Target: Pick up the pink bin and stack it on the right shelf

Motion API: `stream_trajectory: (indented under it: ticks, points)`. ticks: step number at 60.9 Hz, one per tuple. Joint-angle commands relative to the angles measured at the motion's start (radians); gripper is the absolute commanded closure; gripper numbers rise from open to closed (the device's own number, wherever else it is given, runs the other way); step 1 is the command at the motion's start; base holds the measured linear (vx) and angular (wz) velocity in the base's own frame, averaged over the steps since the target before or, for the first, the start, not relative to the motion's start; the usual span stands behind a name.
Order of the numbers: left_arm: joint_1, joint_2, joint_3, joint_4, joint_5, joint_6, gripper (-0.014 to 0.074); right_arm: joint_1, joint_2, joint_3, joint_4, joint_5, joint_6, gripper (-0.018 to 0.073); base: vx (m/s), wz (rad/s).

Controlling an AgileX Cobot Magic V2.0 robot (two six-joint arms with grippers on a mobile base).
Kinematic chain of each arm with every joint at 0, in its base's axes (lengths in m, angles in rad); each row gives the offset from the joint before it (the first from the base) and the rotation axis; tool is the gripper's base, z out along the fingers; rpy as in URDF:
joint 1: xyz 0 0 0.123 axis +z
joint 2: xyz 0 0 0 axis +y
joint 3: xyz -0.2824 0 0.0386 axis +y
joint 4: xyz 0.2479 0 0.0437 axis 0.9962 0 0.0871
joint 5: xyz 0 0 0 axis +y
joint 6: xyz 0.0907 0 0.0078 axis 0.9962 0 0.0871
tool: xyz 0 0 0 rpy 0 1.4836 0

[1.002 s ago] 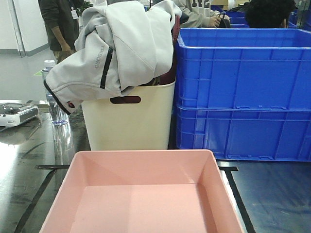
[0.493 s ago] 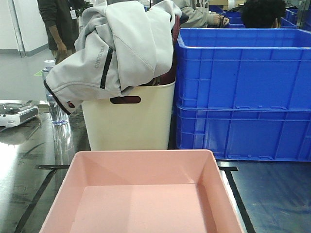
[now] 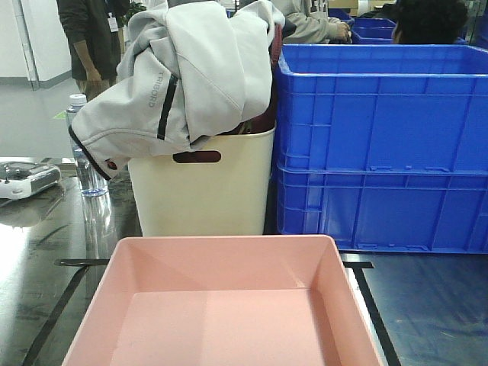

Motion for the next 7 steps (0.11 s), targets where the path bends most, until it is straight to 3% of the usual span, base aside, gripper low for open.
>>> stream_trajectory:
  ticks: [1, 7]
  points:
    - [0.000, -0.019, 0.014, 0.000, -0.089, -0.005, 0.0603, -0.007, -0.011, 0.005, 0.000, -0.092, -0.012, 0.0568, 0.00, 0.00]
    - [0.000, -0.019, 0.014, 0.000, -0.089, -0.005, 0.0603, -0.007, -0.011, 0.005, 0.000, -0.092, -0.012, 0.0568, 0.00, 0.00]
